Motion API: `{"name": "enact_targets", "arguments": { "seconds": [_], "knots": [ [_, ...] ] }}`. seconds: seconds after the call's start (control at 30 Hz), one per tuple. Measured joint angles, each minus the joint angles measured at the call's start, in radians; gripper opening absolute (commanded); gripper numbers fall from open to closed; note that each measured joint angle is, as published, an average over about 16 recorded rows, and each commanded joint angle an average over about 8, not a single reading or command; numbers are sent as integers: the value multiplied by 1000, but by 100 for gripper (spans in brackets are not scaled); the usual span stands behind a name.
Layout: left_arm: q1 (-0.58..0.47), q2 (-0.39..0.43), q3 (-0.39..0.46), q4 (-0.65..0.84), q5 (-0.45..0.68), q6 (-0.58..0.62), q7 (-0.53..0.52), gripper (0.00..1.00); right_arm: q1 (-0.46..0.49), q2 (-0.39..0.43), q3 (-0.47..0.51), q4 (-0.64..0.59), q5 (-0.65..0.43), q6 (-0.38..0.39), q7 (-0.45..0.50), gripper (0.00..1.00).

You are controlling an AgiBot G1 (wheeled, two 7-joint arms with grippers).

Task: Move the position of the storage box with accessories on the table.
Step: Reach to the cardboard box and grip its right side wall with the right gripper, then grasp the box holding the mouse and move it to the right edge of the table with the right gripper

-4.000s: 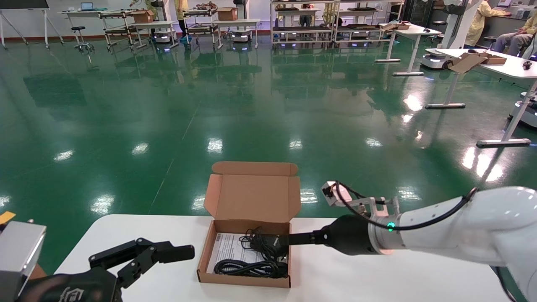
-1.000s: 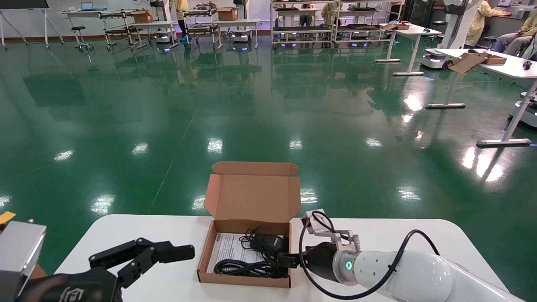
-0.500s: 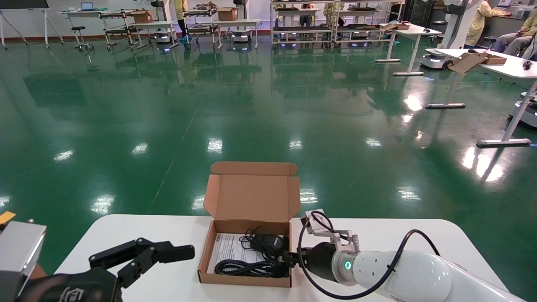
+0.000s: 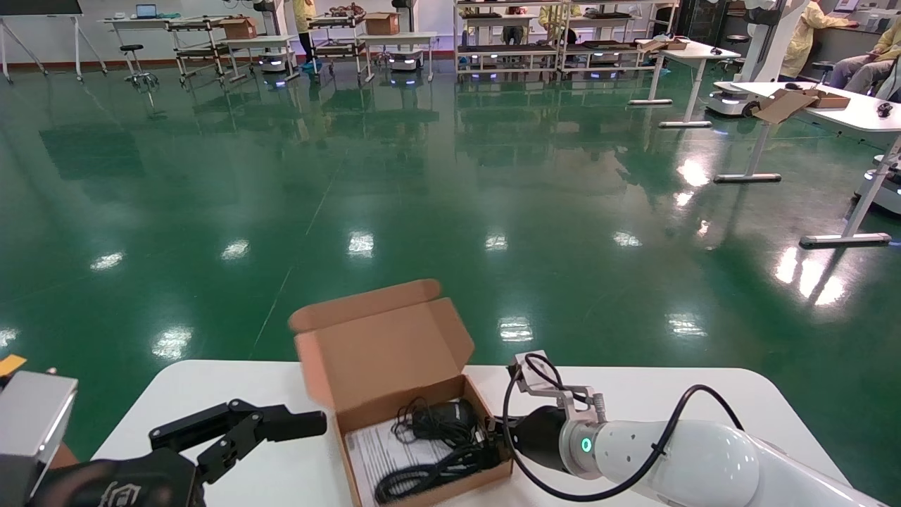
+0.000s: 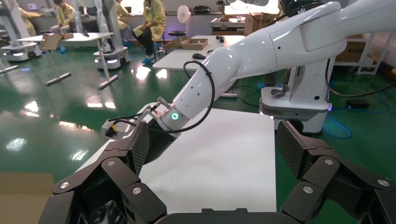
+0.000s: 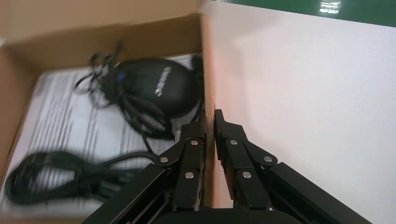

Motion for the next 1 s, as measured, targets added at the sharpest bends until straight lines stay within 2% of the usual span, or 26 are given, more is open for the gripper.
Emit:
{"name": "enact_targets", "arguments": {
  "seconds": [0.33,0.57,0.8,1.0],
  "knots": [
    [0,0,0,0,0,0,0,100,26,4,-14,-18,21,-13,-19,0],
    [0,0,0,0,0,0,0,100,82,16,-9,-47,43,-68,-55,0],
    [0,0,0,0,0,0,0,100,174,58,16,-84,83,-196,-117,0],
    [0,0,0,0,0,0,0,100,267,130,49,-108,131,-366,-195,0]
  ]
}}
